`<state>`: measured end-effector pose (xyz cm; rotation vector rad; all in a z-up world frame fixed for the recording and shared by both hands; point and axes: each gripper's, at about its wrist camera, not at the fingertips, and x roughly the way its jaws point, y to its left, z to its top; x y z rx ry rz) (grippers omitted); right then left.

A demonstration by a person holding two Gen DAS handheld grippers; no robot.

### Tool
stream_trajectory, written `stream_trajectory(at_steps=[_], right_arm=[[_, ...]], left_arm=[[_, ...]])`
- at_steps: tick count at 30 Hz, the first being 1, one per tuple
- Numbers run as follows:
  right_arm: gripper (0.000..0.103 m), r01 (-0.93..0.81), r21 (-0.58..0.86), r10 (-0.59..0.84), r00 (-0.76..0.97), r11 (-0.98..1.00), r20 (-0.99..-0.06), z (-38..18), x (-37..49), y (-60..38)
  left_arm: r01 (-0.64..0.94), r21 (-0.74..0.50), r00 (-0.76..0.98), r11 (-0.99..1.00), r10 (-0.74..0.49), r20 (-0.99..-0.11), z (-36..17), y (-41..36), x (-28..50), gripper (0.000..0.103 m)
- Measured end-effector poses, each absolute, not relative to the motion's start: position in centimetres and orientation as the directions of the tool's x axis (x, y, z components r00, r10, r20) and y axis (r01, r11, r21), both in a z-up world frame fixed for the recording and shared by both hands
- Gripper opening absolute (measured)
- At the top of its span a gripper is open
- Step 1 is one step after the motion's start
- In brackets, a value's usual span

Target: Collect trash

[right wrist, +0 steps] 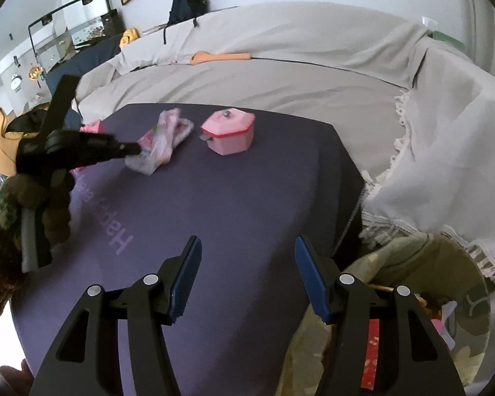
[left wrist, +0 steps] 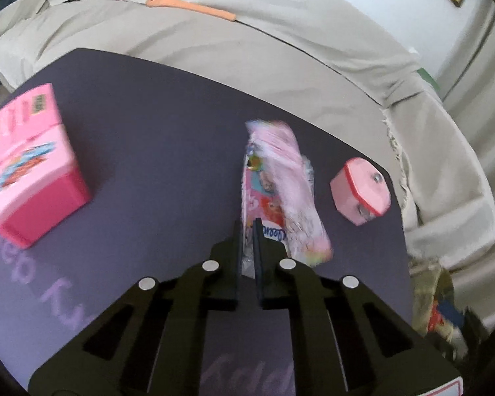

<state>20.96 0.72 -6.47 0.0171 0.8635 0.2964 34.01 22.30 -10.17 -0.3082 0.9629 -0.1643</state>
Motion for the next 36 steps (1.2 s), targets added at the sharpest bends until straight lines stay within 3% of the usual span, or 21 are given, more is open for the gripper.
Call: stream_trajectory(at_steps=[7, 9, 10, 11, 22, 36], right_arm=[[0.056, -0.314, 0.132, 0.304, 0.6, 0.94, -0.74, -5.8, 21.8, 5.0], [0.056, -0.332, 0.157, 0.334, 0.584, 0.93, -0.74, -5.8, 22.4, 6.8], [0.056, -0.34, 0.181, 0.355, 0.571, 0.923, -0.74, -5.9, 22.8, 7.9], [0.056, -0.343, 0.201, 0.372, 0.559, 0.917, -0.741, -6.1, 23.2, 9.0], [0.056, -0.246, 0.387, 0.458, 0.459, 0.889, -0.761, -8.6, 28.5, 18.0], [0.056, -0.328, 0.152, 0.307, 0.495, 0.932, -0.813, -9.2, 27.3, 16.4]], left_arm=[[0.021, -0.27, 0.564, 0.963, -0.235, -0.792, -8.8, 26.2, 27.8, 0.007], [0.024, -0.279, 0.564, 0.96, -0.243, -0.789, -8.7, 27.5, 26.2, 0.015], [0.023, -0.29, 0.567, 0.957, -0.251, -0.785, -8.6, 28.3, 25.5, 0.029], [0.02, -0.291, 0.574, 0.956, -0.249, -0.78, -8.5, 28.8, 25.0, 0.035], [-0.041, -0.23, 0.643, 0.972, -0.15, -0.751, -8.0, 33.5, 21.6, 0.04], [0.003, -0.267, 0.636, 0.964, -0.208, -0.743, -7.9, 32.6, 21.6, 0.047]])
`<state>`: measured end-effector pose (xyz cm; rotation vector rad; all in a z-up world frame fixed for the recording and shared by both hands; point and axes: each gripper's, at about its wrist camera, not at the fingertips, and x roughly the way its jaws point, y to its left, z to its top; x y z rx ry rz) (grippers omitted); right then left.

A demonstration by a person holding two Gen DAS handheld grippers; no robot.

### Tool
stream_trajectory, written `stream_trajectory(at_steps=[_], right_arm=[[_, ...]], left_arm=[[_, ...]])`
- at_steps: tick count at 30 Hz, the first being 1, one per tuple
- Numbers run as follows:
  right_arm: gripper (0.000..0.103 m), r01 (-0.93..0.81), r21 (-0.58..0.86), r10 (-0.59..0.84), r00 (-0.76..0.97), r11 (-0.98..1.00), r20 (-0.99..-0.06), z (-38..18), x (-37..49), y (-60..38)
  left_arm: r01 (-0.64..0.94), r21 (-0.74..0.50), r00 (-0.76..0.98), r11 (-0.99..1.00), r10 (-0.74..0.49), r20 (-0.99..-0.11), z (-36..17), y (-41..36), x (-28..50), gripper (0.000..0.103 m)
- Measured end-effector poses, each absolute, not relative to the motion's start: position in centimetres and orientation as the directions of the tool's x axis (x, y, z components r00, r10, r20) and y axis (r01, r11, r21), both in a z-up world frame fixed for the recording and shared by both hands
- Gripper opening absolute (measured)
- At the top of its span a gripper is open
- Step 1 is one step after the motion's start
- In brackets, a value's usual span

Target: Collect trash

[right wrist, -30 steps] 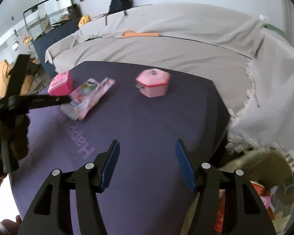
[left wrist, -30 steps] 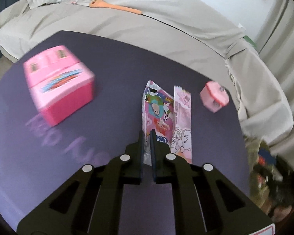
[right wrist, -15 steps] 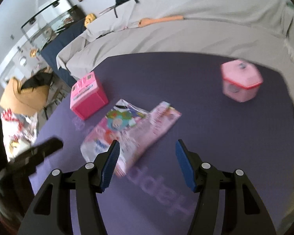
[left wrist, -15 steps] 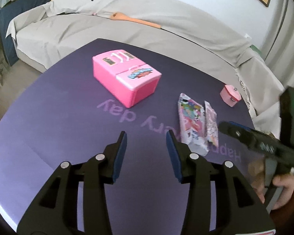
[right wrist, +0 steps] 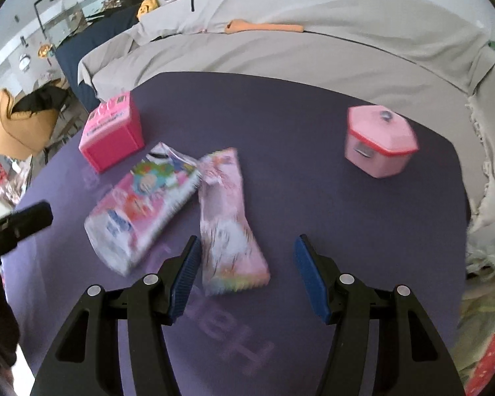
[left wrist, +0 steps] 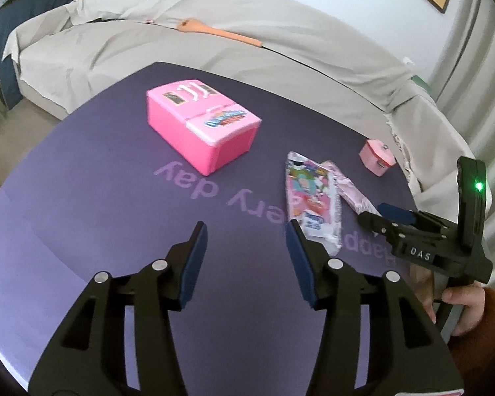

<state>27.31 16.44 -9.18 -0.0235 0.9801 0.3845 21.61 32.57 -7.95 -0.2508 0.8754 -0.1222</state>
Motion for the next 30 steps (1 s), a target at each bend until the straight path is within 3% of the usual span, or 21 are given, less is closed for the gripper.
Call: stream_trajectory(at_steps=[10, 12, 13, 24, 27, 29, 30], right_arm=[[0.055, -0.444, 0.112, 0.343, 0.483, 0.889, -0.806, -9.6, 29.2, 18.0], [0.029, -0.46, 0.093, 0.338, 0.485, 0.883, -0.807, -9.6, 29.6, 18.2], [0.021, -0.462, 0.084, 0.331, 0.485, 0.883, -0.81, -9.5, 29.7, 18.1], [0.018, -0.395, 0.161, 0.375, 0.557, 0.904, -0.741, -4.3, 24.7, 10.1], [0.018, -0.376, 0.151, 0.364, 0.6, 0.914, -0.712, -2.4, 22.5, 7.4], [0.018, -0.356, 0.148, 0.353, 0.628, 0.923, -0.693, -1.3, 21.2, 5.6], [0.018, -0.347, 0.149, 0.349, 0.638, 0.926, -0.687, -0.9, 20.9, 4.8]], left_arm=[[0.034, -0.265, 0.615, 0.964, -0.23, -0.755, -8.1, 30.7, 22.3, 0.047], [0.03, -0.264, 0.611, 0.964, -0.227, -0.758, -8.1, 30.7, 22.5, 0.047], [0.03, -0.264, 0.611, 0.964, -0.226, -0.759, -8.1, 30.6, 22.6, 0.047], [-0.014, -0.202, 0.593, 0.979, -0.155, -0.79, -9.8, 27.7, 27.0, 0.047], [-0.03, -0.215, 0.567, 0.976, -0.16, -0.808, -10.5, 27.2, 27.4, 0.043], [-0.003, -0.196, 0.56, 0.981, -0.161, -0.813, -10.5, 26.2, 27.4, 0.032], [0.007, -0.197, 0.552, 0.98, -0.168, -0.817, -10.4, 25.7, 27.4, 0.019]])
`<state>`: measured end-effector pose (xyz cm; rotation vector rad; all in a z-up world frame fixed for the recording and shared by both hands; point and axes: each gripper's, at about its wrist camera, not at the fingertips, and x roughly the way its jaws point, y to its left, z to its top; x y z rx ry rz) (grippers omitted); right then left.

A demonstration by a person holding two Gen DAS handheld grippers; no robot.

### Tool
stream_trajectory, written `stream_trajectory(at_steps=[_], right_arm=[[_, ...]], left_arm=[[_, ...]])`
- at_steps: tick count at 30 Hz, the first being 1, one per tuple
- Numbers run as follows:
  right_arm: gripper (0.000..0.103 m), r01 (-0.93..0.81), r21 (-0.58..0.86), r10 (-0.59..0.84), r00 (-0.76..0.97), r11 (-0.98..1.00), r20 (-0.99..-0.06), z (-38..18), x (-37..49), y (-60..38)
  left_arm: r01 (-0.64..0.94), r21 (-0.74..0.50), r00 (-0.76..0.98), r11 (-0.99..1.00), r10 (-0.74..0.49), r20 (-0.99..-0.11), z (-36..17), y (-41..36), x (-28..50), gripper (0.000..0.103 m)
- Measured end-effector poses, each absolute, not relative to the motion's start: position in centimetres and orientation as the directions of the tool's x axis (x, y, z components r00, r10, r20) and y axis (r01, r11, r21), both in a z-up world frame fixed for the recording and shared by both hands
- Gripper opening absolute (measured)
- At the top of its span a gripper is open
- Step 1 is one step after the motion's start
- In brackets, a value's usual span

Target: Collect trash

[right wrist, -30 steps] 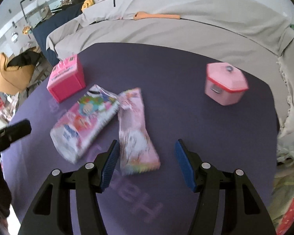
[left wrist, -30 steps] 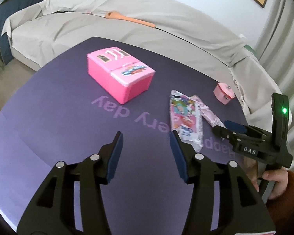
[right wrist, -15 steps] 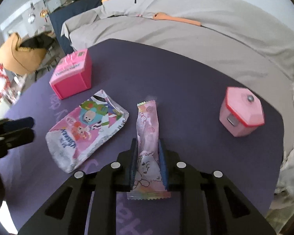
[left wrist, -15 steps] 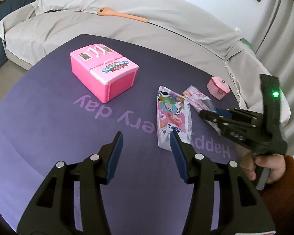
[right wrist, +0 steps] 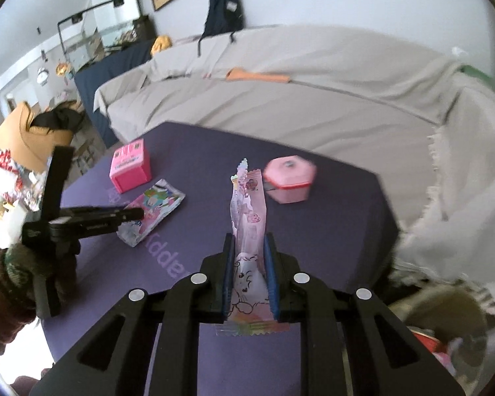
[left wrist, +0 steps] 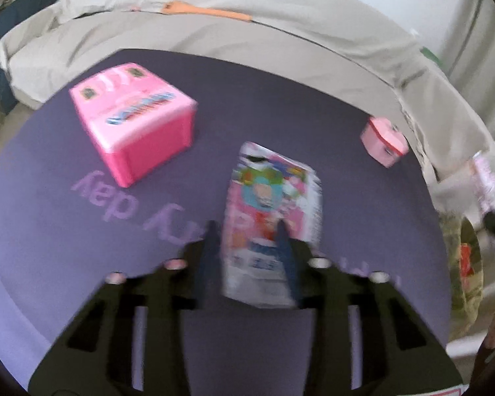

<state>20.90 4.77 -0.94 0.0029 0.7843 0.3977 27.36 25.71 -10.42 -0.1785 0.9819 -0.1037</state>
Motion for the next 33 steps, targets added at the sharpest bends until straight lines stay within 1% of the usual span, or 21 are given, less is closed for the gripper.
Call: stream_trajectory(at_steps=[1, 4, 13, 18, 21, 25, 29, 33], right_arm=[[0.018, -0.337, 0.149, 0.345, 0.65, 0.929, -0.678, -0.5, 20.5, 3.9], [0.018, -0.298, 0.143, 0.317, 0.691, 0.944, -0.65, 0.9, 18.8, 1.0], [0.018, -0.195, 0.141, 0.241, 0.8, 0.971, -0.55, 5.5, 13.3, -6.7], [0.018, -0.135, 0.135, 0.185, 0.845, 0.982, -0.502, 7.7, 10.3, -10.6], [0.018, -0.098, 0.121, 0.144, 0.867, 0.988, -0.477, 8.8, 8.6, -12.8], [0.018, -0.045, 0.119, 0.095, 0.883, 0.992, -0.46, 9.5, 7.0, -15.7], [0.018, -0.002, 0.144, 0.07, 0.883, 0.99, -0.464, 9.3, 5.8, -18.3], [0.018, 0.022, 0.14, 0.049, 0.872, 0.99, -0.487, 7.8, 5.4, -20.0]], left_arm=[[0.012, -0.188, 0.552, 0.982, -0.163, -0.818, -10.2, 25.0, 27.1, 0.008], [0.046, -0.183, 0.579, 0.982, -0.175, -0.796, -8.3, 23.2, 26.3, 0.003], [0.207, -0.171, 0.728, 0.963, -0.269, -0.631, 3.2, 15.8, 22.3, 0.003], [0.318, -0.184, 0.724, 0.93, -0.363, -0.586, 6.5, 10.6, 20.7, 0.003], [0.389, -0.221, 0.676, 0.894, -0.44, -0.592, 6.9, 7.0, 20.2, 0.003], [0.457, -0.241, 0.603, 0.856, -0.498, -0.623, 5.7, 2.0, 20.1, 0.003], [0.51, -0.288, 0.503, 0.81, -0.553, -0.664, 2.7, -2.7, 20.5, 0.003], [0.525, -0.305, 0.427, 0.795, -0.556, -0.714, -1.0, -6.3, 21.1, 0.003]])
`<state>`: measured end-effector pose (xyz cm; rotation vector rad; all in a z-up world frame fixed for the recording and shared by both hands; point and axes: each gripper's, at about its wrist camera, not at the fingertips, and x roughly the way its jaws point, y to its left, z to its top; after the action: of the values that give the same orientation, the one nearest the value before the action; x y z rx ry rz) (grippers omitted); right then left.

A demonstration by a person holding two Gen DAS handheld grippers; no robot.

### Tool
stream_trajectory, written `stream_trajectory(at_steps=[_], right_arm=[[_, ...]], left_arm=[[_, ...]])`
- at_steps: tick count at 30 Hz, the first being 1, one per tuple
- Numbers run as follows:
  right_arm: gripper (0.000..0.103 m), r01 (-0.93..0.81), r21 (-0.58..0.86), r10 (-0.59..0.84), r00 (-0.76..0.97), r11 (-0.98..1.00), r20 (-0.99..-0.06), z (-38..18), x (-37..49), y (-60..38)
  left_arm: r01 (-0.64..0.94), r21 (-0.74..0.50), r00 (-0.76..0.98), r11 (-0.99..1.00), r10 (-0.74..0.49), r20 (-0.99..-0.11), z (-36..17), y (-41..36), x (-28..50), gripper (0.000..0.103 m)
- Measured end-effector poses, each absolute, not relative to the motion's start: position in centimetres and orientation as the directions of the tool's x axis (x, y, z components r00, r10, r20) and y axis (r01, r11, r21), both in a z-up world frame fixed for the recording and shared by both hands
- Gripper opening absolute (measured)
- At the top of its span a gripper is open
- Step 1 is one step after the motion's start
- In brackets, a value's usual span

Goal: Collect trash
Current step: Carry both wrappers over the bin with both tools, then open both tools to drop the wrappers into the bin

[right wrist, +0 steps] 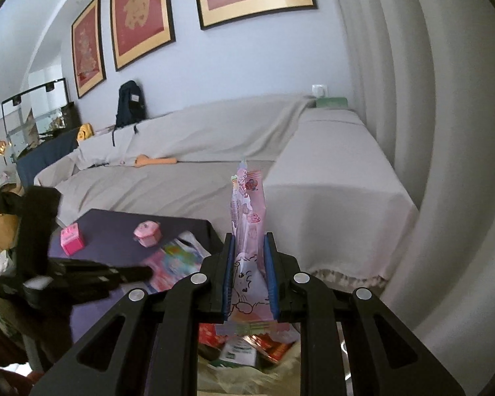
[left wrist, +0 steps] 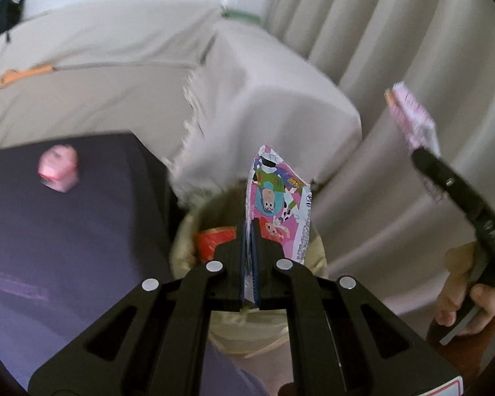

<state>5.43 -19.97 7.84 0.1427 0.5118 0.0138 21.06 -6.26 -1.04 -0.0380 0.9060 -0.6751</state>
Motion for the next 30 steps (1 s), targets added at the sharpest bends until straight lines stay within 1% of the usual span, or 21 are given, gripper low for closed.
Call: stream_trajectory(at_steps=[4, 6, 7, 8, 10, 14, 18, 21, 23, 25, 28, 30], right_arm=[[0.018, 0.043, 0.145, 0.038, 0.858, 0.989, -0.513, 6.3, 6.1, -20.7], [0.018, 0.051, 0.152, 0.038, 0.847, 0.987, -0.53, 5.4, 6.6, -21.1], [0.018, 0.053, 0.153, 0.039, 0.842, 0.987, -0.538, 5.0, 6.9, -21.3], [0.018, 0.055, 0.156, 0.04, 0.837, 0.986, -0.546, 4.6, 7.1, -21.4], [0.018, 0.055, 0.168, 0.049, 0.83, 0.984, -0.556, 3.8, 7.4, -21.6], [0.018, 0.047, 0.196, 0.076, 0.814, 0.979, -0.576, 2.3, 8.2, -21.3], [0.018, 0.029, 0.22, 0.112, 0.79, 0.975, -0.602, 0.4, 9.3, -20.0], [0.018, 0.018, 0.228, 0.132, 0.766, 0.974, -0.629, -1.7, 10.0, -18.7], [0.018, 0.018, 0.222, 0.133, 0.753, 0.975, -0.644, -2.9, 10.2, -18.0], [0.018, 0.022, 0.21, 0.125, 0.741, 0.977, -0.659, -4.1, 10.5, -17.2], [0.019, 0.033, 0.201, 0.114, 0.728, 0.979, -0.676, -5.4, 11.0, -16.7], [0.021, 0.033, 0.192, 0.11, 0.72, 0.981, -0.685, -6.0, 11.2, -16.3]], left_arm=[[0.533, -0.333, 0.372, 0.778, -0.569, -0.733, -3.9, -8.8, 21.7, 0.004], [0.541, -0.349, 0.343, 0.766, -0.579, -0.74, -5.0, -9.7, 21.8, 0.015], [0.538, -0.355, 0.335, 0.764, -0.581, -0.742, -5.4, -9.9, 22.1, 0.024], [0.53, -0.357, 0.337, 0.769, -0.577, -0.744, -5.8, -9.9, 22.2, 0.028], [0.515, -0.355, 0.343, 0.78, -0.567, -0.748, -6.2, -9.3, 22.5, 0.03], [0.48, -0.308, 0.412, 0.821, -0.521, -0.748, -5.9, -7.5, 22.1, 0.036], [0.432, -0.248, 0.523, 0.867, -0.465, -0.715, -4.5, -4.5, 20.1, 0.042], [0.386, -0.227, 0.59, 0.894, -0.428, -0.685, -3.0, -1.8, 17.5, 0.048], [0.348, -0.189, 0.649, 0.918, -0.381, -0.658, -1.9, 0.0, 15.0, 0.054], [0.308, -0.171, 0.69, 0.936, -0.343, -0.638, -1.2, 1.9, 12.6, 0.057], [0.264, -0.171, 0.711, 0.949, -0.311, -0.631, -1.1, 3.8, 9.8, 0.057], [0.256, -0.169, 0.71, 0.952, -0.304, -0.635, -1.1, 4.5, 8.3, 0.058]])
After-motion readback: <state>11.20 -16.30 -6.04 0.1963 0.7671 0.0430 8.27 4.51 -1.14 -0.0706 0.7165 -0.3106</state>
